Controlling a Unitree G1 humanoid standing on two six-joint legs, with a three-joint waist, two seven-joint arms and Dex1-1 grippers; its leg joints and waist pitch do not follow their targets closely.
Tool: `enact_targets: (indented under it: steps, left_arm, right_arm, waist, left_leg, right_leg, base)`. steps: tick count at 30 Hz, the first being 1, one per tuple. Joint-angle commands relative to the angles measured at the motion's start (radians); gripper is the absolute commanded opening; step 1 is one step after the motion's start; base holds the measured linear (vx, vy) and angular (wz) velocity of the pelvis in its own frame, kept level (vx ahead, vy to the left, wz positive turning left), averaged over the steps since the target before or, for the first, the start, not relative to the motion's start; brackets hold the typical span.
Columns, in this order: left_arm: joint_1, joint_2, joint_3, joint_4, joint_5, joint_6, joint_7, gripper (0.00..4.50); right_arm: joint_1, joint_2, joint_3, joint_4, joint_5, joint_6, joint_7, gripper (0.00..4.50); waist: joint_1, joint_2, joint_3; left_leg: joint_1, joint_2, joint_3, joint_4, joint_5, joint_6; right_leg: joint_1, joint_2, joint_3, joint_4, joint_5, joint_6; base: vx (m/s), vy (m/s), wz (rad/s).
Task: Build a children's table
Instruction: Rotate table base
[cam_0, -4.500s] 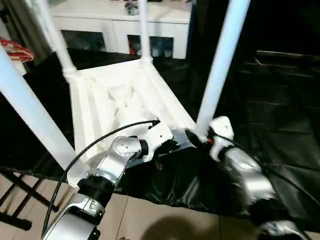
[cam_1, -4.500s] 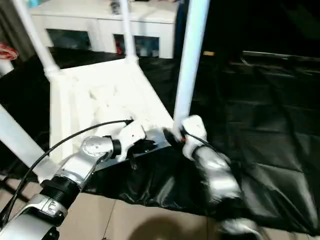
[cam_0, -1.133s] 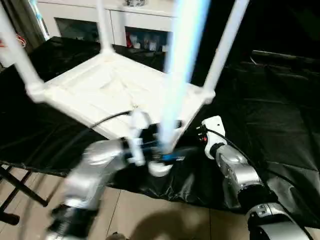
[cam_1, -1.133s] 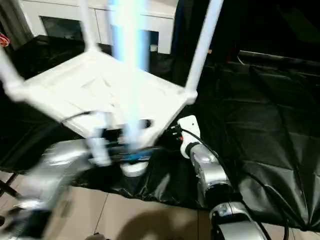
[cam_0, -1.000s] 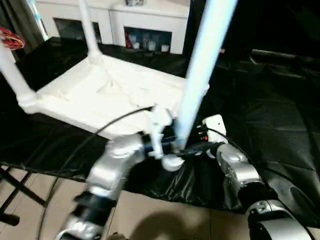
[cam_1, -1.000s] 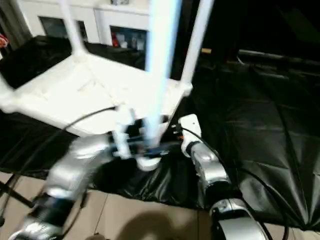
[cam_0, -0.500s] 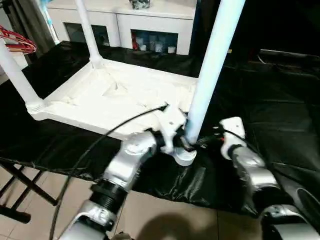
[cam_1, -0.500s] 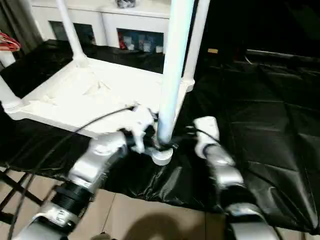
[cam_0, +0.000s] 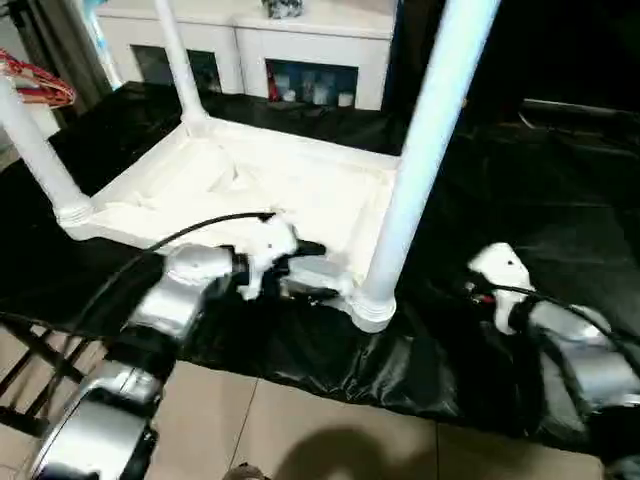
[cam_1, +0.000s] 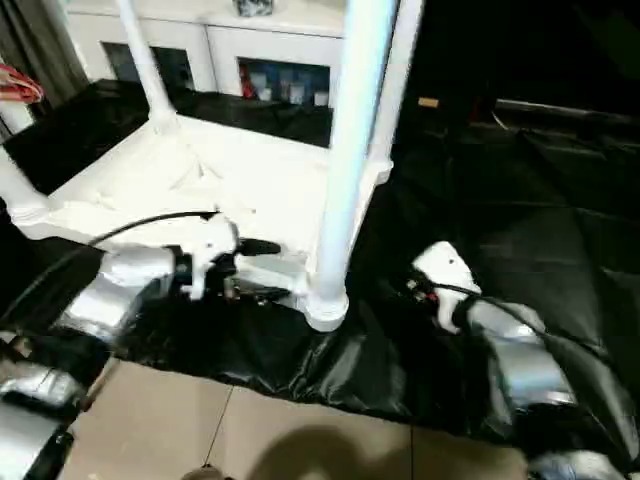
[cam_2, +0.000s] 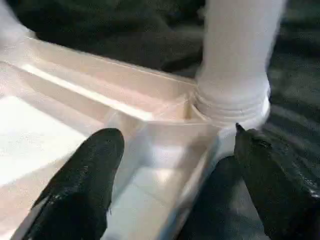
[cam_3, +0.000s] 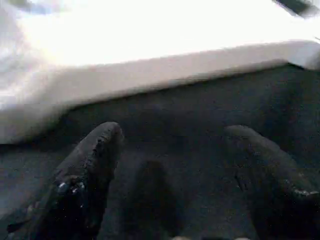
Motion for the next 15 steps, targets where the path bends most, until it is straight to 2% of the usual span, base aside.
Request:
enact_targets:
  steps: [1, 2, 3, 4, 5, 7, 10, 11, 15]
  left_arm:
    - [-0.031, 0.016, -0.017, 0.038, 0.038, -0.022, -0.009, 3.69]
    - [-0.054, 0.022, -0.031, 0.075, 0.056, -0.025, -0.025, 3.53]
    - [-0.075, 0.022, -0.038, 0.108, 0.060, -0.029, -0.044, 3.34]
    - [-0.091, 0.018, -0.041, 0.134, 0.061, -0.036, -0.057, 3.28]
    - [-0.108, 0.009, -0.040, 0.169, 0.061, -0.053, -0.075, 3.26]
    - [-0.120, 0.002, -0.039, 0.193, 0.064, -0.064, -0.082, 3.05]
    - [-0.173, -0.026, -0.049, 0.292, 0.103, -0.110, -0.076, 2.80]
    - [-0.182, -0.031, -0.050, 0.308, 0.106, -0.116, -0.081, 2.60]
    - [-0.203, -0.044, -0.058, 0.344, 0.117, -0.118, -0.097, 2.39]
  right_arm:
    - [0.010, -0.033, 0.010, -0.070, 0.041, 0.042, 0.069, 3.66]
    - [0.030, -0.065, 0.018, -0.133, 0.070, 0.084, 0.118, 3.66]
    - [0.046, -0.091, 0.025, -0.188, 0.089, 0.115, 0.153, 3.83]
    - [0.059, -0.113, 0.030, -0.231, 0.103, 0.140, 0.178, 3.93]
    - [0.072, -0.134, 0.036, -0.273, 0.122, 0.173, 0.206, 3.99]
    - [0.081, -0.149, 0.041, -0.300, 0.136, 0.195, 0.227, 4.10]
    - [0.104, -0.179, 0.058, -0.380, 0.173, 0.273, 0.287, 4.41]
    - [0.105, -0.182, 0.059, -0.389, 0.177, 0.284, 0.293, 4.49]
    - [0.114, -0.190, 0.060, -0.410, 0.186, 0.304, 0.293, 4.50]
  waist:
    - [0.004, -0.007, -0.069]
    - [0.007, -0.008, -0.073]
    - [0.013, -0.005, -0.070]
    - [0.018, -0.007, -0.070]
    - [0.022, -0.008, -0.072]
    - [0.027, -0.011, -0.071]
    - [0.028, -0.012, -0.069]
    - [0.034, -0.007, -0.070]
    - [0.046, -0.011, -0.070]
  left_leg:
    - [-0.008, 0.000, 0.010, -0.064, -0.147, 0.084]
    - [-0.011, 0.003, 0.007, -0.062, -0.132, 0.084]
    - [-0.010, -0.001, 0.008, -0.062, -0.130, 0.090]
    - [-0.008, 0.001, 0.009, -0.060, -0.129, 0.094]
    - [-0.010, 0.003, 0.007, -0.061, -0.125, 0.091]
    - [-0.011, 0.002, 0.008, -0.060, -0.131, 0.087]
    - [-0.011, 0.002, 0.008, -0.061, -0.145, 0.080]
    - [-0.007, 0.002, 0.007, -0.061, -0.149, 0.076]
    - [-0.008, 0.005, 0.005, -0.063, -0.150, 0.058]
  right_leg:
    - [0.071, -0.030, 0.035, -0.074, -0.160, -0.167]
    - [0.074, -0.037, 0.035, -0.065, -0.124, -0.177]
    - [0.075, -0.032, 0.034, -0.072, -0.129, -0.173]
    - [0.073, -0.033, 0.036, -0.070, -0.117, -0.181]
    - [0.077, -0.036, 0.036, -0.066, -0.111, -0.183]
    - [0.074, -0.038, 0.035, -0.069, -0.126, -0.192]
    - [0.073, -0.039, 0.035, -0.074, -0.163, -0.190]
    - [0.073, -0.039, 0.035, -0.077, -0.185, -0.177]
    - [0.071, -0.045, 0.037, -0.077, -0.201, -0.170]
  base:
    - [0.000, 0.000, 0.00]
    - [0.000, 0.000, 0.00]
    - [0.000, 0.000, 0.00]
    - [0.000, 0.000, 0.00]
    - [0.000, 0.000, 0.00]
    - [0.000, 0.000, 0.00]
    - [0.000, 0.000, 0.00]
    - [0.000, 0.000, 0.00]
    - [0.000, 0.000, 0.00]
